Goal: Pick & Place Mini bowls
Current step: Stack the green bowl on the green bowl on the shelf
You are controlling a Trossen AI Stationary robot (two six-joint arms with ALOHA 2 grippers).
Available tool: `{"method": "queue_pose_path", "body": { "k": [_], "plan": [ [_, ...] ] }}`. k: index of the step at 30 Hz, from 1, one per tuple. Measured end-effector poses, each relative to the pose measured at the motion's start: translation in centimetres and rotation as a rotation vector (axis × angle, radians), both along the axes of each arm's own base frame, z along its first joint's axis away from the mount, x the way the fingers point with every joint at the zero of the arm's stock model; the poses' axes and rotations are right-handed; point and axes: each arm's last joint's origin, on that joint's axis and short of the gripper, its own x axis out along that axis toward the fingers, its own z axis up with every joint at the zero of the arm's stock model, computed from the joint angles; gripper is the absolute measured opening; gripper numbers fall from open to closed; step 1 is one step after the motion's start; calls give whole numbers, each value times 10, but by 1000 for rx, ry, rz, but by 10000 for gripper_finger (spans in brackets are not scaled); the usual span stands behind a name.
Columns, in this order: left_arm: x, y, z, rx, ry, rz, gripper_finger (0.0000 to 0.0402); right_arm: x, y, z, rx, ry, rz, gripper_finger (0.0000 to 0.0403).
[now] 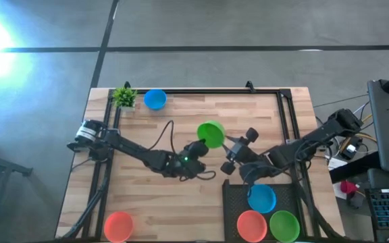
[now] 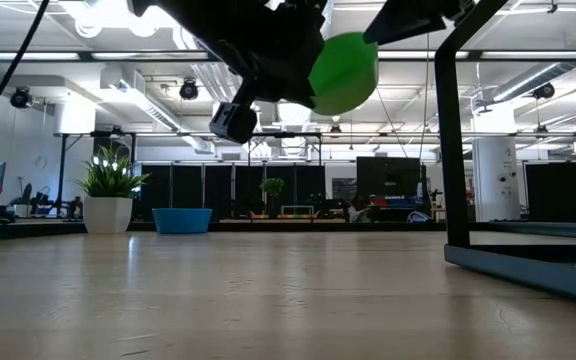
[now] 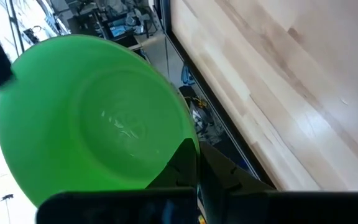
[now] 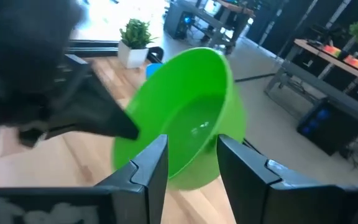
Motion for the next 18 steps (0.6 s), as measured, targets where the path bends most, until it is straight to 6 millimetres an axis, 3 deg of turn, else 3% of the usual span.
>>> {"method": "queue_pose_path", "body": {
  "k": [12,18],
  "plan": [
    [-3,-13,2,8,-10,-19,0,4,-11,0,6,-5,-38,128],
    [-4,-14,3,7,-14,-20,0,4,-11,1,0,-2,-39,93]
  ]
}}
